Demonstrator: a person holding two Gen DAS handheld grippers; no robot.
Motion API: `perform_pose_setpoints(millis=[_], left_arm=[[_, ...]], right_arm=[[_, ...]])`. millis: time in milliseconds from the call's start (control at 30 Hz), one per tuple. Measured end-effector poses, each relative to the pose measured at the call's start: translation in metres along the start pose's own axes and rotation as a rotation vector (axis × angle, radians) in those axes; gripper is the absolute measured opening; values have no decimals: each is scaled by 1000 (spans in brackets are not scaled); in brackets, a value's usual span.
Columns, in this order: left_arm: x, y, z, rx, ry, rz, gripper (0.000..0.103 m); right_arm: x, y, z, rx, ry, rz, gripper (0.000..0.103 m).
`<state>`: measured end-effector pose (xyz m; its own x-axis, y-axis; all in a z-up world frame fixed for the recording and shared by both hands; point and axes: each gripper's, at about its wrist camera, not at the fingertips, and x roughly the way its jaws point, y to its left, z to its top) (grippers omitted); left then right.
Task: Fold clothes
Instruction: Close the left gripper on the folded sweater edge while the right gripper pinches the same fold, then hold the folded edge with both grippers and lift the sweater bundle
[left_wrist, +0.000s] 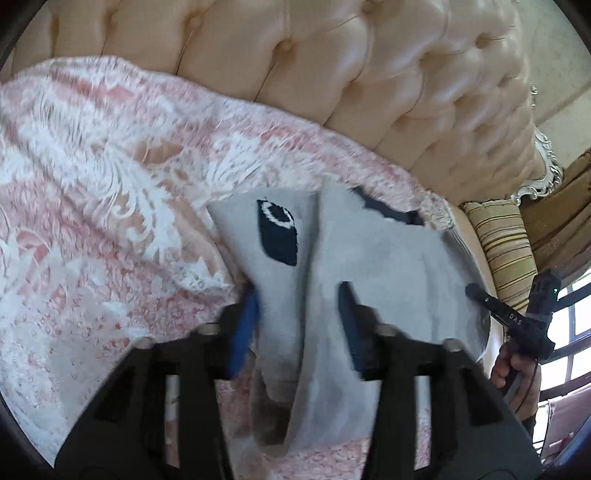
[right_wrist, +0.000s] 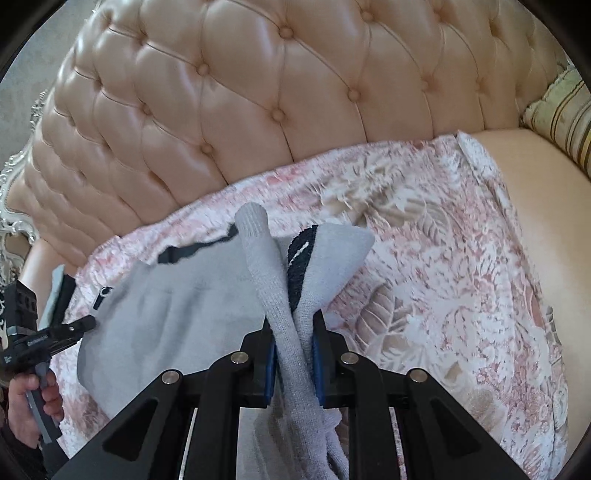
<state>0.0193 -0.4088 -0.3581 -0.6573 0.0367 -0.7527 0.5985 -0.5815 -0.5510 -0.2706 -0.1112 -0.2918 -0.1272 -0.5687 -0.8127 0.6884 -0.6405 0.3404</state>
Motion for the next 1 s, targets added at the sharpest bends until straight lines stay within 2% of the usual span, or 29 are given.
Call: perform_pose_setpoints(millis=[100, 133, 167, 233, 267, 333, 400, 433, 467, 500, 567, 600, 633, 700, 767, 833, 867, 900, 933, 967, 1000], left_arm=[[6, -3, -2, 44, 10, -5, 54], [9, -5, -2, 67, 21, 2, 56], [14, -7, 0, 89, 37, 13, 58], [17, -14, 0, 141, 48, 28, 58], [15, -20, -1, 179, 40, 38, 57], [9, -35, -4, 266, 14, 79, 45], [8, -47, -5, 333, 15, 137, 33], [10, -51, -5, 356, 21, 162, 33], [12, -51, -3, 355, 33, 165, 33], [15, -47, 0, 325, 52, 158, 38], [20, -33, 8, 231, 89, 149, 48], [20, -27, 10, 205, 88, 138, 48], [20, -23, 11, 189, 90, 117, 48], [22, -14, 12, 143, 101, 83, 50], [28, -6, 13, 99, 118, 67, 59], [34, -4, 13, 86, 120, 52, 59], [31, -9, 12, 112, 109, 53, 45], [29, -13, 11, 138, 97, 55, 36], [27, -18, 11, 164, 86, 57, 30], [24, -24, 10, 190, 76, 63, 19], [20, -30, 11, 216, 67, 76, 17]], right_arm=[[8, -8, -4, 27, 34, -11, 25], [11, -9, -4, 36, 44, -18, 31], [14, -11, -5, 44, 54, -26, 42], [14, -8, -5, 33, 48, -26, 53], [14, -6, -5, 26, 44, -26, 57], [14, -3, -5, 12, 36, -24, 58], [14, 1, -5, -2, 27, -23, 45], [14, 2, -5, -9, 23, -22, 31], [14, 4, -5, -16, 19, -22, 23], [12, 5, -4, -24, 14, -24, 21], [12, -1, -5, 0, 22, -11, 24], [13, -7, -5, 32, 33, 1, 27], [16, -13, -6, 63, 46, 7, 38], [17, -18, -7, 73, 54, 23, 40], [16, -18, -7, 72, 57, 18, 42], [17, -14, -7, 55, 51, 12, 44], [18, -11, -7, 46, 47, 9, 42], [17, -9, -6, 39, 39, 10, 37], [15, -8, -6, 33, 29, 12, 21], [11, -5, -5, 23, 14, 11, 16], [7, -2, -3, 13, -2, 9, 15]])
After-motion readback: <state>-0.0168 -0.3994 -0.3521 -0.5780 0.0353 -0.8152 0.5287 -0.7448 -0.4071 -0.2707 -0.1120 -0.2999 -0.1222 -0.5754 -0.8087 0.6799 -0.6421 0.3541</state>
